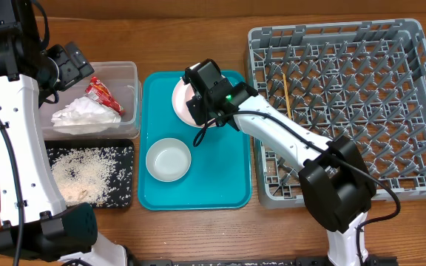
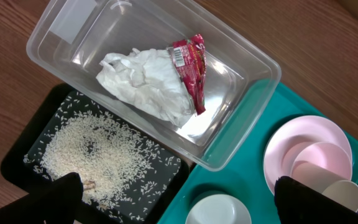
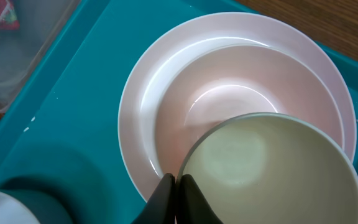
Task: Sort waste into correct bins and load items into the dishwasher
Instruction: 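Lower the right gripper into the white cup and grasp its rim, then lift the white cup and carry it to the rack's back-left corner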
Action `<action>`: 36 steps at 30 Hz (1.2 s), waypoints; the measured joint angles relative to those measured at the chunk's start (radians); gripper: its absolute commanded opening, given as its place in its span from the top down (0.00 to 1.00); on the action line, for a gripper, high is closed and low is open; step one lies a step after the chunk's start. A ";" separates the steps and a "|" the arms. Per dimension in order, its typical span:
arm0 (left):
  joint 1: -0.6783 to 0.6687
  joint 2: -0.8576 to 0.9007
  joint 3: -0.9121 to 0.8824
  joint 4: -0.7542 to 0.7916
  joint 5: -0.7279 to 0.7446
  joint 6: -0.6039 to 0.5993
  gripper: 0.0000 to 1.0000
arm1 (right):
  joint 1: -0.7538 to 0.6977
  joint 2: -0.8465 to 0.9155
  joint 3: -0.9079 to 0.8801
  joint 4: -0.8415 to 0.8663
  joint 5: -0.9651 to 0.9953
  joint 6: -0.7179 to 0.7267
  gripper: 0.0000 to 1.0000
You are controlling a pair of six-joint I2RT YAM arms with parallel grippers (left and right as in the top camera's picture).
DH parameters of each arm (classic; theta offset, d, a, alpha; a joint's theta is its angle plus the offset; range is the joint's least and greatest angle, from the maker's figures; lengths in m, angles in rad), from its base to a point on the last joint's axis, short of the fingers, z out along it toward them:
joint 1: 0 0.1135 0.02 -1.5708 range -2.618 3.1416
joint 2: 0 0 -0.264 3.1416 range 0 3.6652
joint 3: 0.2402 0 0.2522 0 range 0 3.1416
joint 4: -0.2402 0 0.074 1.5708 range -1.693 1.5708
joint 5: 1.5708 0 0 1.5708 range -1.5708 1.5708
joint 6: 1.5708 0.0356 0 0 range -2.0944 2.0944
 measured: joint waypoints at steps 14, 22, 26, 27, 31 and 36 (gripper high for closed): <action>0.000 0.000 0.000 0.000 0.000 0.000 0.00 | 0.000 0.000 0.000 -0.008 0.032 0.000 0.96; 0.000 0.000 0.000 0.000 0.000 0.000 0.00 | 0.000 -0.025 0.053 -0.045 0.079 0.000 0.96; 0.000 0.000 0.000 0.000 0.000 0.000 0.00 | -0.019 -0.109 0.127 -0.076 0.041 0.000 0.96; 0.000 0.000 0.000 0.000 0.000 0.000 0.00 | -0.037 -0.143 0.153 -0.083 0.005 0.000 0.96; 0.000 0.000 0.000 0.000 0.000 0.000 0.00 | -0.166 -0.246 0.237 -0.079 -0.202 0.000 0.96; 0.000 0.000 0.000 0.000 0.000 0.000 0.00 | -0.412 -0.276 0.263 -0.027 -0.550 0.000 0.96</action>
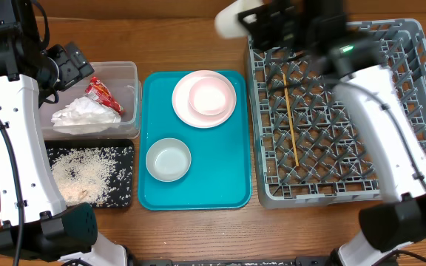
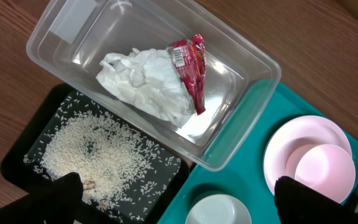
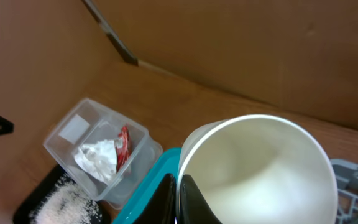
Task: Sort waste into correct bins and load items into the dishwasher
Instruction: 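Lift the white cup and carry it to the rack's back-left corner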
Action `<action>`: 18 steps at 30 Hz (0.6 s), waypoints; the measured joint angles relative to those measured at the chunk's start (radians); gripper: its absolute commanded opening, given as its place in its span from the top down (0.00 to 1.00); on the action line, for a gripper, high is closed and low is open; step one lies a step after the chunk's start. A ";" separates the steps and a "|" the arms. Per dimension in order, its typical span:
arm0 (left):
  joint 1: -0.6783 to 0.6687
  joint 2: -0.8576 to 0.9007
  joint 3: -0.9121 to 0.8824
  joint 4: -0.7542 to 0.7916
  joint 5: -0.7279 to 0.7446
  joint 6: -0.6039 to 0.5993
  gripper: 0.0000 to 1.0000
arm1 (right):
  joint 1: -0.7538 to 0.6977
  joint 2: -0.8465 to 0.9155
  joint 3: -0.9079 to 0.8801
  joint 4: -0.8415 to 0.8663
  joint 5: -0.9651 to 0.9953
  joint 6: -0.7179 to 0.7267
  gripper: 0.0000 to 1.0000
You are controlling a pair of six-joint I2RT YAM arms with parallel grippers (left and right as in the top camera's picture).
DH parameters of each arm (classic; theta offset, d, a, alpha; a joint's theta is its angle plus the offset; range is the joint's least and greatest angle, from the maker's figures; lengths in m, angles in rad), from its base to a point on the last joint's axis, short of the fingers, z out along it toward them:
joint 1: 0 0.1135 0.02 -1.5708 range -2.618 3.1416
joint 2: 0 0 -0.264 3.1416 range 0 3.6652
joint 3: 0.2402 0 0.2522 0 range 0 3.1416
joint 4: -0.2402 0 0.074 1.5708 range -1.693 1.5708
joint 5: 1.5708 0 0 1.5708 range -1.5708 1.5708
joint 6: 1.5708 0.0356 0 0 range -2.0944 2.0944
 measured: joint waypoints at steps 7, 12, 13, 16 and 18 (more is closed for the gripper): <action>0.000 0.000 0.000 0.000 0.000 0.000 0.00 | -0.238 0.080 0.000 0.085 -0.368 0.001 0.96; 0.000 0.000 0.000 0.000 0.000 0.000 0.00 | -0.319 0.179 -0.001 0.229 -0.560 0.019 0.96; 0.000 0.000 0.000 0.000 0.000 0.000 0.00 | -0.329 0.200 -0.001 0.263 -0.591 0.033 0.96; 0.000 0.000 0.000 0.000 0.000 0.000 0.00 | -0.359 0.262 -0.001 0.370 -0.668 0.100 0.96; 0.000 0.000 0.000 0.000 0.000 0.000 0.00 | -0.380 0.296 -0.002 0.411 -0.708 0.144 0.96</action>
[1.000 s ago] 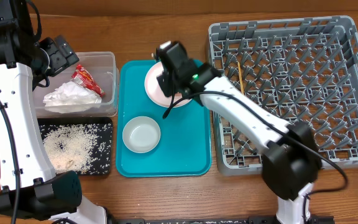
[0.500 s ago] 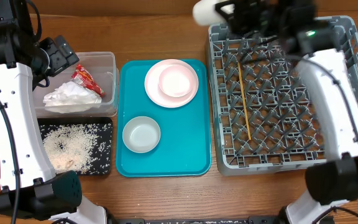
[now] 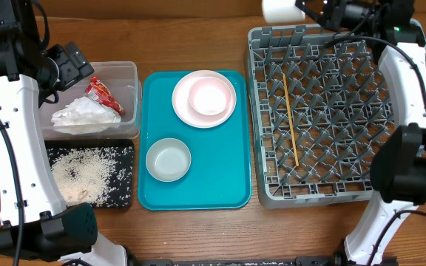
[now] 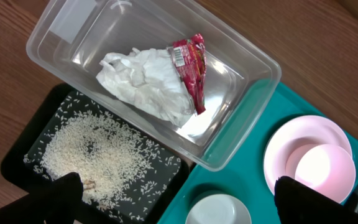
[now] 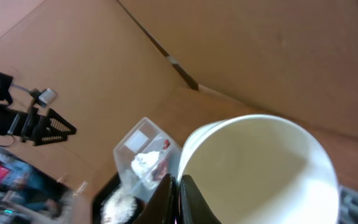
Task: Sort waste into correct bins and load items into the dishwasher
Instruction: 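Lift the white cup and carry it to the rack's back-left corner, then set the cup upside down in the rack and open the right gripper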
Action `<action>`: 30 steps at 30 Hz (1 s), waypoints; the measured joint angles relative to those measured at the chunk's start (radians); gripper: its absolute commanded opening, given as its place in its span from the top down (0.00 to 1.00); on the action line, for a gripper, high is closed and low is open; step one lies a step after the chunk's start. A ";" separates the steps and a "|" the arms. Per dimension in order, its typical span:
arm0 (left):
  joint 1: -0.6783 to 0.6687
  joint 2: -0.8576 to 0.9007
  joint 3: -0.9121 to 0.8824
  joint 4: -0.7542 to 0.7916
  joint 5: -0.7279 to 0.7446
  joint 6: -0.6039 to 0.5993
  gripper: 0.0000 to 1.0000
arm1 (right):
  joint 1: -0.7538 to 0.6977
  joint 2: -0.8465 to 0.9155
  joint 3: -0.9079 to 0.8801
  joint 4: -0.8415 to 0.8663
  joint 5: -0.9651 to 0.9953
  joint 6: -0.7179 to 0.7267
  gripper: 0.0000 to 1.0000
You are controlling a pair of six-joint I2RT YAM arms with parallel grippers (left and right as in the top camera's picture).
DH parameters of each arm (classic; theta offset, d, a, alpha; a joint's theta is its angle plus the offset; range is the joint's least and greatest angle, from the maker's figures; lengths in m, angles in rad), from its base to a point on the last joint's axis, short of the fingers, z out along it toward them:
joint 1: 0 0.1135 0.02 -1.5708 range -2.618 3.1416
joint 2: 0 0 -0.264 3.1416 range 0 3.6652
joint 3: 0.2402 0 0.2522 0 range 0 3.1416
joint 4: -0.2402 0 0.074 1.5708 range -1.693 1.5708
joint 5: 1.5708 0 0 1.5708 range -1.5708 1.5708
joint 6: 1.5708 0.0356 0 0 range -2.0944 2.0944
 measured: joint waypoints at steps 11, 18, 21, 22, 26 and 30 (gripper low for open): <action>0.000 0.000 0.000 0.000 0.000 0.000 0.00 | -0.016 0.055 -0.001 0.035 -0.089 0.066 0.96; 0.000 0.000 0.000 0.000 0.000 0.000 0.00 | -0.004 0.137 -0.001 0.036 -0.151 0.066 0.96; 0.000 0.000 0.000 0.000 0.000 0.000 0.00 | 0.014 0.182 -0.001 0.037 -0.190 0.067 0.96; 0.000 0.000 0.000 0.000 0.000 0.000 0.00 | 0.023 0.198 -0.001 0.035 -0.199 0.066 0.96; 0.000 0.000 0.000 0.000 0.000 0.000 0.00 | 0.052 0.239 -0.001 0.034 -0.222 0.056 0.96; 0.000 0.000 0.000 0.000 0.000 0.000 0.00 | 0.061 0.248 -0.004 0.036 -0.232 0.048 0.96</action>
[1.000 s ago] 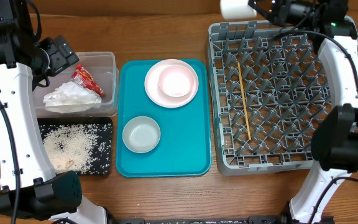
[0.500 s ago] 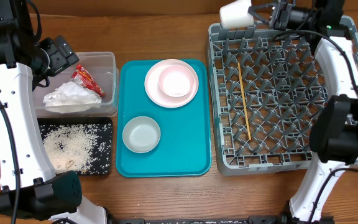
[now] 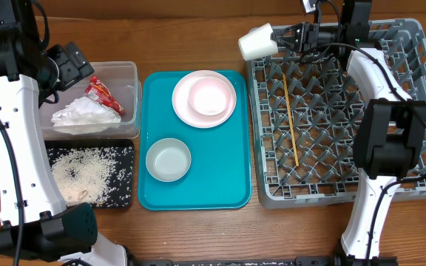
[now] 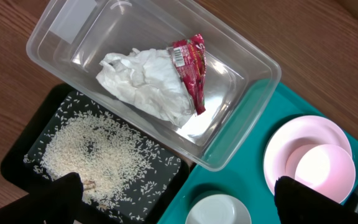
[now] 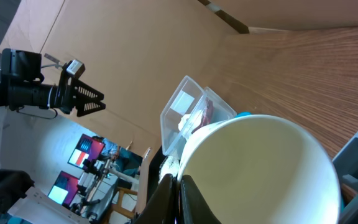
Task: Sort waste into correct bins and load items into the dishwasher
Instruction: 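Set the cup upside down in the rack and open the right gripper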
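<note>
My right gripper (image 3: pixel 278 35) is shut on the rim of a white cup (image 3: pixel 256 42), holding it on its side over the far left corner of the grey dish rack (image 3: pixel 413 111). In the right wrist view the cup (image 5: pixel 272 168) fills the frame with the fingers (image 5: pixel 178 199) pinching its rim. A pink plate (image 3: pixel 185 96) with a pink bowl (image 3: pixel 210 97) on it and a pale bowl (image 3: pixel 168 159) sit on the teal tray (image 3: pixel 228 170). My left gripper (image 4: pixel 176 205) hangs open, high over the bins.
A clear bin (image 3: pixel 128 77) holds crumpled white paper (image 3: pixel 80 112) and a red wrapper (image 3: pixel 100 94). A black tray (image 3: pixel 124 151) of spilled rice lies in front of it. One chopstick (image 3: pixel 291 118) lies in the rack. Wooden table all round.
The right gripper has lowered and turned the white cup from beyond the rack's far edge to its far left corner, with the cup now lying sideways. The left arm has not moved.
My right gripper was shut on the white cup's rim while it sat in the pink bowl on the tray. Then it held the cup high near the rack's far left, then beyond the far edge, and now it holds it tipped sideways over the rack's corner.
</note>
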Action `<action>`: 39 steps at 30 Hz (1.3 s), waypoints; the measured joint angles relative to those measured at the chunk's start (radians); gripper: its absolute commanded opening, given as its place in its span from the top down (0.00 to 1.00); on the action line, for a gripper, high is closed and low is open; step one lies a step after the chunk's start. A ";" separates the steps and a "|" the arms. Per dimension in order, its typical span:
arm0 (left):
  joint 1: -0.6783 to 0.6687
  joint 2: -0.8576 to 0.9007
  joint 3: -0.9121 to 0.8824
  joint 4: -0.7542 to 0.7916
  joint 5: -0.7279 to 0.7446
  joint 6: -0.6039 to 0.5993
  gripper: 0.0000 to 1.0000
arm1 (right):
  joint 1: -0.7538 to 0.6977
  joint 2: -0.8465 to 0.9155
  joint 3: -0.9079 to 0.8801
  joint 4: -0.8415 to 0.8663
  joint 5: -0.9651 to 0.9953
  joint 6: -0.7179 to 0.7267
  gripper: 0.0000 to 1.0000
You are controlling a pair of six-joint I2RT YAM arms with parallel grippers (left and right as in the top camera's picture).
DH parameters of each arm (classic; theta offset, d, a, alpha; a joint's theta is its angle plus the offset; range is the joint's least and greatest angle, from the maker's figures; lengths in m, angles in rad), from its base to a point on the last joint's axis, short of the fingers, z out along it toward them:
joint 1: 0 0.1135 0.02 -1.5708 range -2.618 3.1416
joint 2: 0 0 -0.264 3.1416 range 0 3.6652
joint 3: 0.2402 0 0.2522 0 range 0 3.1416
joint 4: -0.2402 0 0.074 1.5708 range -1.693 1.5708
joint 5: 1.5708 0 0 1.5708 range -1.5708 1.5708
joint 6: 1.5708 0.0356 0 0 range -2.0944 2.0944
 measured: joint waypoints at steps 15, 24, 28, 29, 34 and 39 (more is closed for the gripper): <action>0.000 0.000 0.000 0.000 0.000 0.000 0.00 | 0.005 0.051 -0.046 -0.002 0.009 -0.050 0.96; 0.000 0.000 0.000 0.000 0.000 0.000 0.00 | 0.003 0.052 -0.045 -0.090 0.047 -0.064 0.96; 0.000 0.000 0.000 0.000 0.000 0.000 0.00 | -0.009 0.052 -0.045 -0.130 0.067 -0.090 0.96; 0.000 0.000 0.000 0.000 0.000 0.000 0.00 | -0.013 0.052 -0.045 -0.137 0.077 -0.093 0.96; 0.000 0.000 0.000 0.000 0.000 0.000 0.00 | -0.037 0.052 -0.047 -0.189 0.092 -0.102 0.96; 0.000 0.000 0.000 0.000 0.000 0.000 0.00 | -0.044 0.052 -0.047 -0.224 0.093 -0.107 0.96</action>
